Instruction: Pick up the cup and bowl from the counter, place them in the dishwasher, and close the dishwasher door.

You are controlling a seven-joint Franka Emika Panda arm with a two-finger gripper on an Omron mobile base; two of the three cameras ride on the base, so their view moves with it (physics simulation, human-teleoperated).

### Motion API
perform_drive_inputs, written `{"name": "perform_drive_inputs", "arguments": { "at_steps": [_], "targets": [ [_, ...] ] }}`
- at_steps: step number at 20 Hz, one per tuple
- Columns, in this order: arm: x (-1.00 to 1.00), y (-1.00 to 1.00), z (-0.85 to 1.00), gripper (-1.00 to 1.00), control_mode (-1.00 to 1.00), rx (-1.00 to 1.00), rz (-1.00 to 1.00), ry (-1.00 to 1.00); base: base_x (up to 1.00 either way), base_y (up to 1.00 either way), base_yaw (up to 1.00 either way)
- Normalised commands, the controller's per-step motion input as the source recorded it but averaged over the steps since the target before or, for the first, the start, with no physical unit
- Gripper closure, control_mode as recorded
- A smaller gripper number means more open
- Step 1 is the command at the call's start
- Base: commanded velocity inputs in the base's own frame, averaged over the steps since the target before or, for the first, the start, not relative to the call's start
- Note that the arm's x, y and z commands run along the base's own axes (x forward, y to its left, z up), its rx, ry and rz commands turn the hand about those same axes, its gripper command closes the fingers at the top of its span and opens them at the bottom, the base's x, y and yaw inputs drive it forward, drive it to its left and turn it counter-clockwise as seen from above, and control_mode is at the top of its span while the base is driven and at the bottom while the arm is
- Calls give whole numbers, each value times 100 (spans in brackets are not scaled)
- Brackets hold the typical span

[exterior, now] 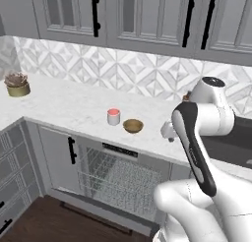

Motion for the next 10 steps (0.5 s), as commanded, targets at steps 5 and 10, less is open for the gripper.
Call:
{"name": "perform_drive_inputs", "arguments": {
  "at_steps": [5,10],
  "targets": [
    [0,0,0,-100,100,0,0,0,1,-83,43],
    [0,0,0,-100,100,0,0,0,52,-42,43]
  ]
}}
